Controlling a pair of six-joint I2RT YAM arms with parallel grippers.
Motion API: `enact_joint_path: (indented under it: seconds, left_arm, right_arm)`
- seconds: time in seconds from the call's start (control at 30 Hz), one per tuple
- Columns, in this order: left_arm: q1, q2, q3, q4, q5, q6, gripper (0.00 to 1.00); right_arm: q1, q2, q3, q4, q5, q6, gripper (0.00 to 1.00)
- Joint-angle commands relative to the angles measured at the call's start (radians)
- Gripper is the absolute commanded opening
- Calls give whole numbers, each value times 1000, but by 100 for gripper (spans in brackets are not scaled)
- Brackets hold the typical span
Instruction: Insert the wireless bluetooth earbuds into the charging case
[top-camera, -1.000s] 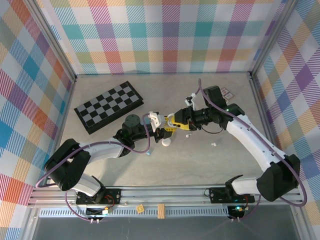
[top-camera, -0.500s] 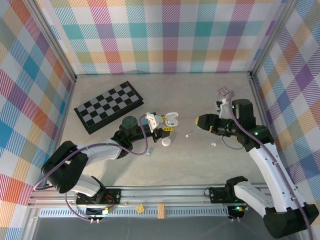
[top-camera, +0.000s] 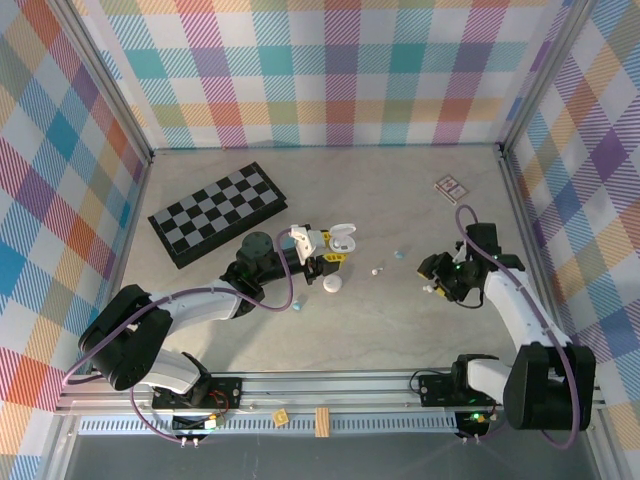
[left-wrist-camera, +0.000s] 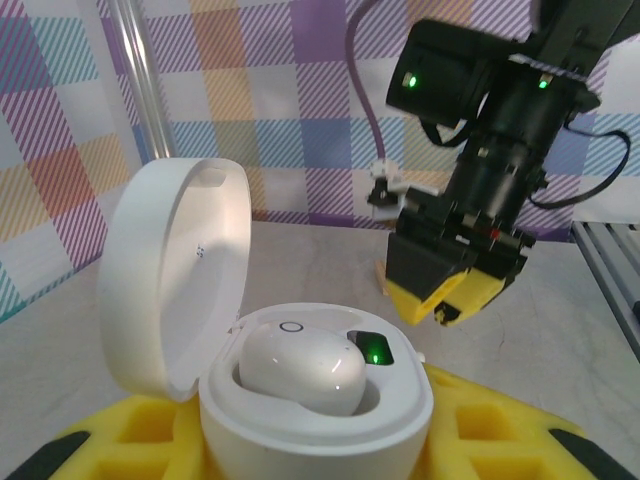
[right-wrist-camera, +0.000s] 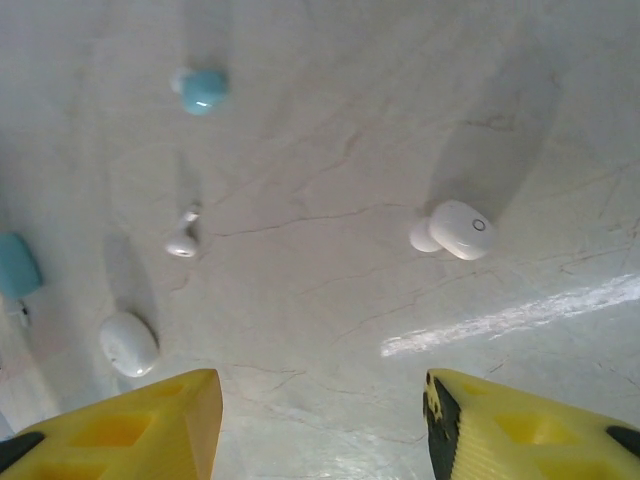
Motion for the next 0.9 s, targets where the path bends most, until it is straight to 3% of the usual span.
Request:
enact_joint_path:
  seconds: [0.0,0.1,0.37,0.87]
  left_arm:
    - [7,-22,13,0,32,9,33]
    - [6,-25,13,-3,35,10,33]
    - [7,-13,-5,85,44,-44,33]
    - [7,-45,-23,54,42,-33,33]
  right_arm:
    - [-4,34,-28,86,-60,63,57]
    - [-4,55,-61,135,-96,92,58]
    - [-4,117,-105,236,-37,121,58]
    - [-18,301,18,264,99,47,59]
